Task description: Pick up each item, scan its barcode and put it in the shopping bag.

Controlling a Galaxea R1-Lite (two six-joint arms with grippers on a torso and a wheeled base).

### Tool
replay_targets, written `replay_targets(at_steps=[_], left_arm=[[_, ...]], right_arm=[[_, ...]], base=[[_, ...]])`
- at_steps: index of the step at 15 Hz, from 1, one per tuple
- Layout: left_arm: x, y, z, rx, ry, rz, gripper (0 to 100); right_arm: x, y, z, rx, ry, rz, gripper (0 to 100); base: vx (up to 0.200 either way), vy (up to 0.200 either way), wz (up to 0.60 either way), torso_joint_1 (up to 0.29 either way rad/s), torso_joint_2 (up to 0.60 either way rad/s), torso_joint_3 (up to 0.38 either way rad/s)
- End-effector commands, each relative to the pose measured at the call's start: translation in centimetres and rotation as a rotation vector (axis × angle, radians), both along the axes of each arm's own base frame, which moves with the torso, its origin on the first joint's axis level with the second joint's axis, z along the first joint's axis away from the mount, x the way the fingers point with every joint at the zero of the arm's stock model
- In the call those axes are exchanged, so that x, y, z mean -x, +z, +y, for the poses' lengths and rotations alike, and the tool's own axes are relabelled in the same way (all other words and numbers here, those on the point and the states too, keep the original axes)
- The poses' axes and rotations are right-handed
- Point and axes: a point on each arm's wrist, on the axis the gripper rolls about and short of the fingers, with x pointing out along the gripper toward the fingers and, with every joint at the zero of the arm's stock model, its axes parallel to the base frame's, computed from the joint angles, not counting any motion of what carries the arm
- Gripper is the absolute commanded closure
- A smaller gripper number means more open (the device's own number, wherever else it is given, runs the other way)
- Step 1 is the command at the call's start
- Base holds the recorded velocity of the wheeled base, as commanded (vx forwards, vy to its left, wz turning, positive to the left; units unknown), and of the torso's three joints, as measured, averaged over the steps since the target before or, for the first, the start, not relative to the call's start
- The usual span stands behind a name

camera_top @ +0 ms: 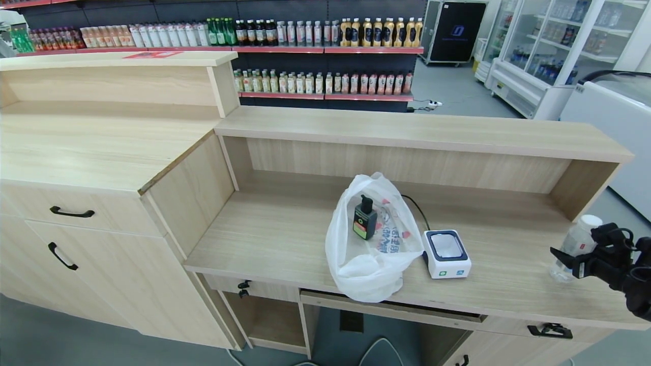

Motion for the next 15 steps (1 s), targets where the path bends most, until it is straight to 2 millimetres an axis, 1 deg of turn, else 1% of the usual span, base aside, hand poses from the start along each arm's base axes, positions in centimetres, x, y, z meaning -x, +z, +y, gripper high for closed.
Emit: replay_targets(at_steps=[1,7,10,11,13,15], left_arm=[[0.0,0.0,0.0,0.000,0.001,0.000,100],[0.0,0.0,0.0,0.000,0.001,0.000,100],[0.0,0.0,0.0,0.000,0.001,0.000,100],[0.0,0.0,0.0,0.000,0.001,0.000,100],[0.0,0.0,0.0,0.000,0.001,0.000,100],[0.0,0.0,0.0,0.000,0.001,0.000,100]], right_arm=[[-0.2,0.0,-0.1,0.004,0.001,-0.006,100],[-0.2,-0.3,-0.1,-0.004,0.001,0.000,100],[-0.2,0.8,0.0,-0.057,-0.011,-0.013,100],[-0.6,2.4,0.8,-0.123,-0.018,-0.016,100],[-1.0,6.2,1.9,-0.226,-0.029,-0.019,100],[-0.7,11.5,3.9,-0.352,-0.012,-0.012,100]], base=[[0.000,0.000,0.00,0.000,0.00,0.000],[0.000,0.000,0.00,0.000,0.00,0.000],[0.000,0.000,0.00,0.000,0.00,0.000],[0.000,0.000,0.00,0.000,0.00,0.000],[0.000,0.000,0.00,0.000,0.00,0.000],[0.000,0.000,0.00,0.000,0.00,0.000]])
